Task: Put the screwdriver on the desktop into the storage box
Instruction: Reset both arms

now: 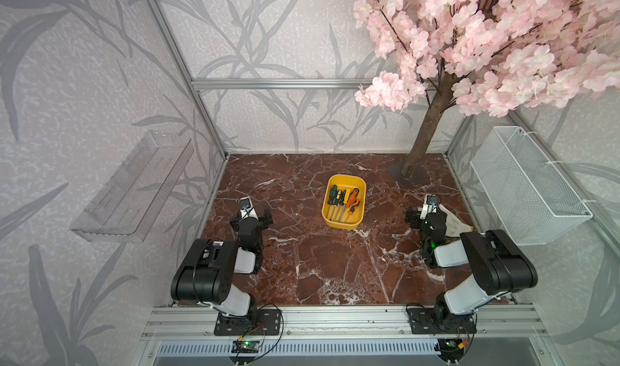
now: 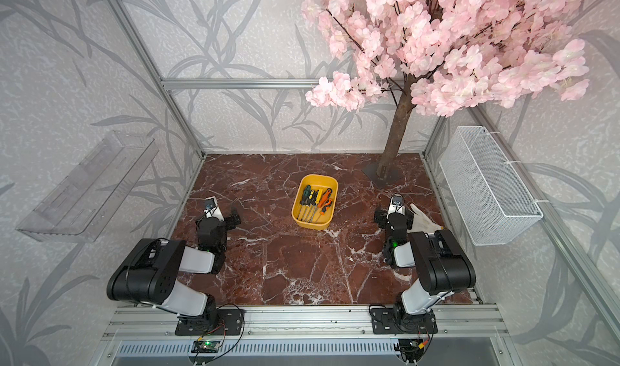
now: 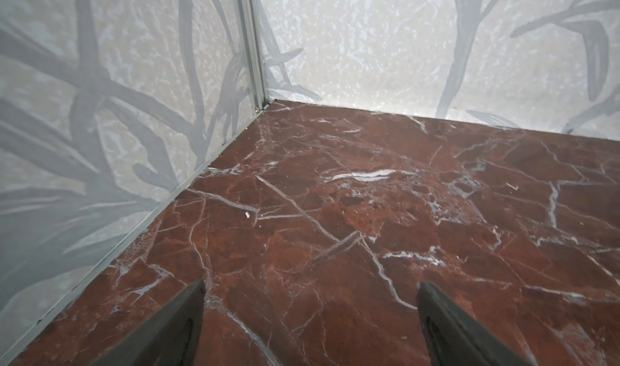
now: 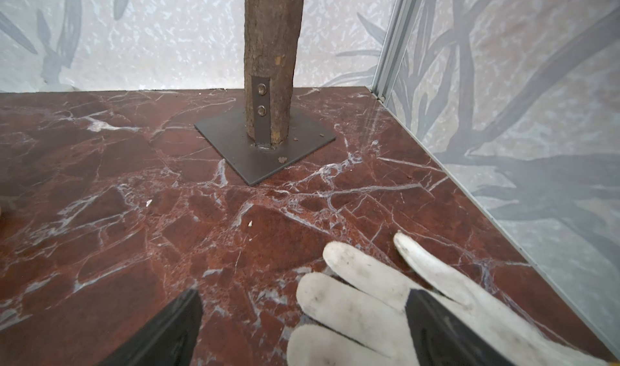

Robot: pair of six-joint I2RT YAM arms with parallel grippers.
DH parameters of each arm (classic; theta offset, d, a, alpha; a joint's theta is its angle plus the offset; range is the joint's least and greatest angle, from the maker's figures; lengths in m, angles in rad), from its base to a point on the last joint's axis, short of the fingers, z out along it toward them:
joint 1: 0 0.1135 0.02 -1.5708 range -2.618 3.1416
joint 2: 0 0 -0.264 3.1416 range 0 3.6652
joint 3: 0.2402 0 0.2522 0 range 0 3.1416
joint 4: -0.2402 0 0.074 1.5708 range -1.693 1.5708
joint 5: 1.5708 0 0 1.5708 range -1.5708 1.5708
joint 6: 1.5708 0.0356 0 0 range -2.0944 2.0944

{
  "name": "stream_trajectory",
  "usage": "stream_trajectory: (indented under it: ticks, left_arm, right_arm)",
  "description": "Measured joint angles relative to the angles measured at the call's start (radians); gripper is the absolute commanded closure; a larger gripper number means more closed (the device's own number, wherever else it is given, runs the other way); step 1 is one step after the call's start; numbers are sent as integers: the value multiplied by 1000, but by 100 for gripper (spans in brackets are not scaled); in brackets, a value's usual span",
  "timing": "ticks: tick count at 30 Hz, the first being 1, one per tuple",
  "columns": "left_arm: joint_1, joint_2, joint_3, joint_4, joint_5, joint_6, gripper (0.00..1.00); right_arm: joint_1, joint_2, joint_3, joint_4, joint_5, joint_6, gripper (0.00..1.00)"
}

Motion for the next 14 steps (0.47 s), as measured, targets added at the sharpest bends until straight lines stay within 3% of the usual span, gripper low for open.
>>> stream_trajectory:
  ticks: [14]
  left_arm:
    - [-1,-6,0,56,31,19,0]
  right_arm:
    - [-6,0,39,-42,-16,-2,1]
